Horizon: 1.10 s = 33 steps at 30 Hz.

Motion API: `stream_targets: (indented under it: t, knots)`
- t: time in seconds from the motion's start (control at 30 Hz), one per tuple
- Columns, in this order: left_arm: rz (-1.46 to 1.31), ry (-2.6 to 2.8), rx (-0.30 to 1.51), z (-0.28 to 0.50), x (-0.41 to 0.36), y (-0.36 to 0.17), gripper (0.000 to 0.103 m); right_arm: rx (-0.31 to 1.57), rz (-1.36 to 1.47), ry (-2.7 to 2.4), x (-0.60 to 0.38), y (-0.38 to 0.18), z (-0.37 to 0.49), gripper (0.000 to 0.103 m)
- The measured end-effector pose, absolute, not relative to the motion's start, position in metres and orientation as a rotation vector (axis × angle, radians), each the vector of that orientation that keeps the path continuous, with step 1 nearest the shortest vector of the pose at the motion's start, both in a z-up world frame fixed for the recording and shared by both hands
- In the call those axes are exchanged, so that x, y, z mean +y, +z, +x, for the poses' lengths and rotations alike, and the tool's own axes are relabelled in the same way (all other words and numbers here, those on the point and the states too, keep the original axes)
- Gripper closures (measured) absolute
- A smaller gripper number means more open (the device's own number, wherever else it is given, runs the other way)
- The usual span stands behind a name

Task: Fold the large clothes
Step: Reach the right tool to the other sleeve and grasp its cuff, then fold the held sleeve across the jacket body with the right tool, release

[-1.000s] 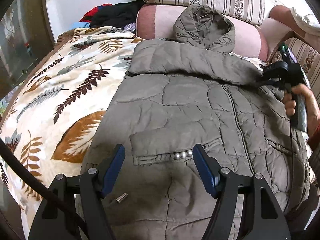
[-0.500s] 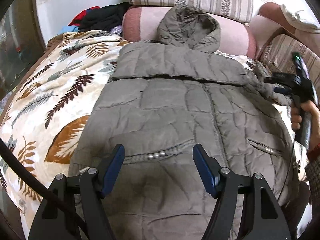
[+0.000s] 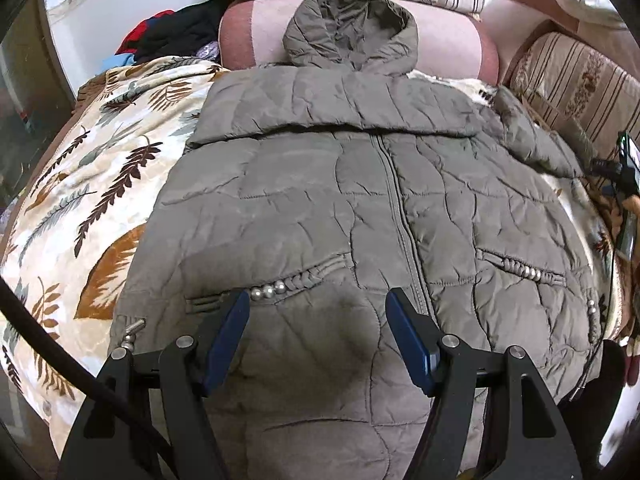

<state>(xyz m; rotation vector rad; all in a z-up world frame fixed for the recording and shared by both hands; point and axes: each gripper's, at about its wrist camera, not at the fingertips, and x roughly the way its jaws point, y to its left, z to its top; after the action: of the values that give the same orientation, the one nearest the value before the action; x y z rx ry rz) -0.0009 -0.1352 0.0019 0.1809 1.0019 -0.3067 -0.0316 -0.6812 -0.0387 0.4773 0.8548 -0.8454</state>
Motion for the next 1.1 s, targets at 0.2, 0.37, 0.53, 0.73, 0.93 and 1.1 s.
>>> stream_targets:
  t: [0.2, 0.37, 0.53, 0.73, 0.93, 1.1]
  knots:
    - [0.214, -0.285, 1.055, 0.009, -0.152, -0.011, 0.034, 0.843, 0.555, -0.832, -0.721, -0.054, 0.001, 0.035]
    - [0.23, -0.27, 1.076, 0.015, -0.158, -0.017, 0.034, 0.822, 0.611, -0.878, -0.743, -0.065, 0.016, 0.036]
    - [0.228, -0.289, 1.082, 0.014, -0.16, -0.02, 0.034, 0.797, 0.635, -0.815, -0.746, -0.052, 0.011, 0.084]
    - [0.211, -0.336, 1.066, 0.005, -0.157, -0.018, 0.034, 0.648, 0.651, -0.751, -0.737, 0.019, -0.025, 0.09]
    - [0.15, -0.347, 1.035, -0.004, -0.136, -0.009, 0.034, 0.511, 0.772, -0.718, -0.731, 0.086, -0.067, 0.09]
    - [0.103, -0.341, 1.023, -0.01, -0.116, -0.009, 0.034, 0.482, 0.78, -0.596, -0.688, 0.127, -0.067, 0.091]
